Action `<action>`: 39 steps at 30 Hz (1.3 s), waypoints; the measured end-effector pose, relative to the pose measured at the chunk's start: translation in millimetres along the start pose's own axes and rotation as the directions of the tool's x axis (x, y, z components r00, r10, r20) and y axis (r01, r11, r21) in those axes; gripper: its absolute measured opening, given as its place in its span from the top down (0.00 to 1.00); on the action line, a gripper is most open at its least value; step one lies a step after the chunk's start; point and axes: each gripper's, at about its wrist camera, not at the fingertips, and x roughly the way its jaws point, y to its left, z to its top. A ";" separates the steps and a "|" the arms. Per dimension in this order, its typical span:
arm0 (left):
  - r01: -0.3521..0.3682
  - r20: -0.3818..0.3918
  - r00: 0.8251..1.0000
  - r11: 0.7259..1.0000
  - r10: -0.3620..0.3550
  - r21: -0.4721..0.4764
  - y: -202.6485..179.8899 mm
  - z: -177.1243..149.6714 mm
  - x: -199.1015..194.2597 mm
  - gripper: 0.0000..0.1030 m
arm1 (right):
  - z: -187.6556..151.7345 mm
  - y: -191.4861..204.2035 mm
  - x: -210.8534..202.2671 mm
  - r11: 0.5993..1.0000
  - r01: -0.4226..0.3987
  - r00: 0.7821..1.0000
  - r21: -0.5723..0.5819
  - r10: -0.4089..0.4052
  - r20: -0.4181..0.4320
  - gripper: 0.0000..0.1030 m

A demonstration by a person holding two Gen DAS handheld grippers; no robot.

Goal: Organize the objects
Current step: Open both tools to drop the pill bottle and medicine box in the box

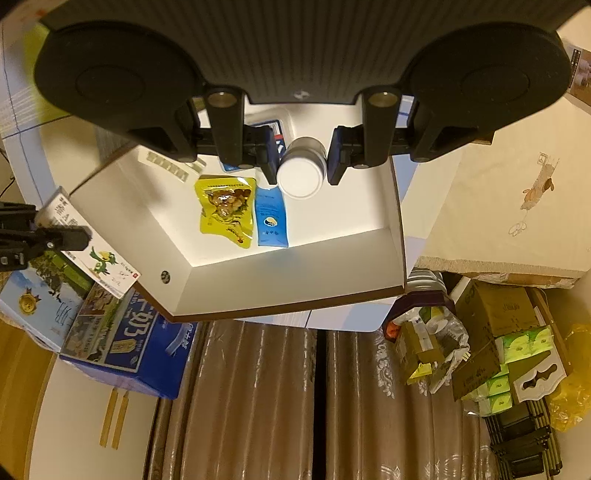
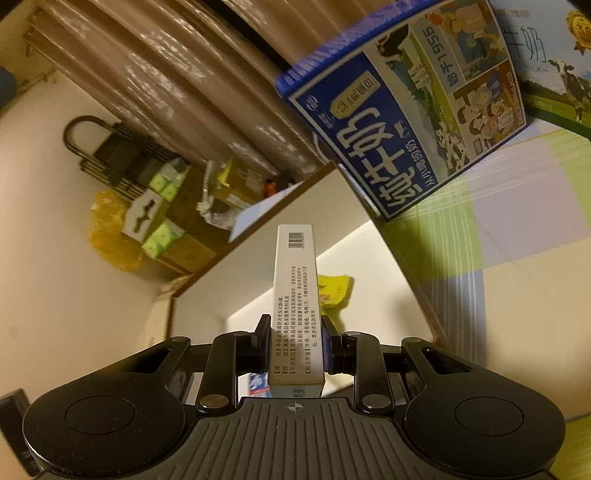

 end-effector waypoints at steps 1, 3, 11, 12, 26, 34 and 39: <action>0.000 -0.004 1.000 1.000 0.000 0.002 0.7 1.5 3.1 0.78 | 2.3 -1.0 5.3 1.000 0.013 1.000 -0.004 -0.013 -0.006 0.78; -0.001 -0.013 1.000 1.000 0.001 0.006 1.9 4.2 9.6 0.78 | 5.5 -1.6 16.9 0.999 0.045 0.999 -0.018 -0.045 -0.017 0.78; -0.002 -0.050 0.999 1.000 0.002 0.011 6.1 8.2 30.7 0.78 | 5.4 5.4 55.3 0.966 0.202 0.977 -0.161 -0.210 -0.033 0.78; -0.001 -0.054 0.999 1.000 0.002 0.011 6.3 8.1 32.9 0.78 | 3.8 8.1 59.7 0.956 0.223 0.972 -0.193 -0.233 -0.031 0.78; -0.003 -0.089 0.996 1.000 0.005 0.014 8.8 6.3 47.6 0.78 | -20.0 21.9 108.8 0.824 0.342 0.923 -0.452 -0.384 -0.001 0.78; -0.007 -0.104 0.994 1.000 0.009 0.025 6.7 7.7 50.0 0.78 | -16.3 22.0 110.4 0.818 0.321 0.924 -0.478 -0.382 -0.033 0.73; -0.011 -0.121 0.993 1.000 0.015 0.029 6.3 7.6 52.7 0.78 | -15.4 21.4 101.7 0.843 0.293 0.937 -0.451 -0.348 -0.042 0.71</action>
